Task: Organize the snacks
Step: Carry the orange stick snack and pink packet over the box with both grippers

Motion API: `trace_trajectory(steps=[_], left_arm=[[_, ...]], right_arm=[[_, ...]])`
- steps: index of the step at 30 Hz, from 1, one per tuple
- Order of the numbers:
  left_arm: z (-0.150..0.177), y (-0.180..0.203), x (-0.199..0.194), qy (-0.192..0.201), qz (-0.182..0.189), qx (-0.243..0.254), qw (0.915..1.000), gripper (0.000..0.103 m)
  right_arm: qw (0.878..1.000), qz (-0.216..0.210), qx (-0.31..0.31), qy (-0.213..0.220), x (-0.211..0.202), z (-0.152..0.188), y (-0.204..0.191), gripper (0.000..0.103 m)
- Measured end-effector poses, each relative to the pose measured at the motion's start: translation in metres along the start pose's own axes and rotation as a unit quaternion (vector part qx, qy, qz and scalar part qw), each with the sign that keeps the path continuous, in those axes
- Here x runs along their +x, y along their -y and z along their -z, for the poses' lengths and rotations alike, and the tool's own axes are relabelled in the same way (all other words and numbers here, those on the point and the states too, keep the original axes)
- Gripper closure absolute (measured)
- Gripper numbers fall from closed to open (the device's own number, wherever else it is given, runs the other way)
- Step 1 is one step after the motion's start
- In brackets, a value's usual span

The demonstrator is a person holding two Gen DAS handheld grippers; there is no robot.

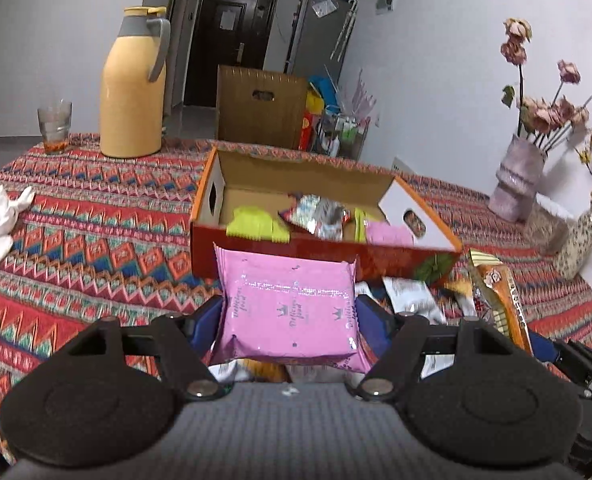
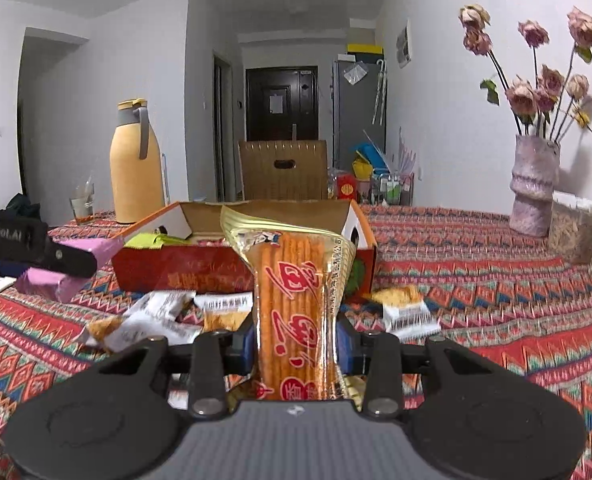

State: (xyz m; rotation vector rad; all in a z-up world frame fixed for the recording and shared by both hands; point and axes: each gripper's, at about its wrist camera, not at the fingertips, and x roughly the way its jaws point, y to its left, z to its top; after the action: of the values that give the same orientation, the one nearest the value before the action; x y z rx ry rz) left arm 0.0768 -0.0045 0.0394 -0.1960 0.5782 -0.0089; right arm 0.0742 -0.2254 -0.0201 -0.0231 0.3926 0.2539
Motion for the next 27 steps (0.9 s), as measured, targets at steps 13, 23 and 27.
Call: trace_trajectory(steps=[13, 23, 27], left_arm=[[-0.058, 0.003, 0.038, 0.018, -0.004, -0.006, 0.9998, 0.031], [-0.095, 0.003, 0.086, 0.012, -0.009, -0.028, 0.9995, 0.031], [-0.102, 0.002, 0.105, 0.018, -0.015, -0.039, 0.9990, 0.031]], right_arm=[[0.999, -0.001, -0.026, 0.026, 0.057, -0.058, -0.004, 0.066], [1.000, -0.005, -0.026, 0.015, 0.121, -0.097, -0.008, 0.066], [1.000, -0.001, -0.023, 0.005, 0.148, -0.104, -0.008, 0.066]])
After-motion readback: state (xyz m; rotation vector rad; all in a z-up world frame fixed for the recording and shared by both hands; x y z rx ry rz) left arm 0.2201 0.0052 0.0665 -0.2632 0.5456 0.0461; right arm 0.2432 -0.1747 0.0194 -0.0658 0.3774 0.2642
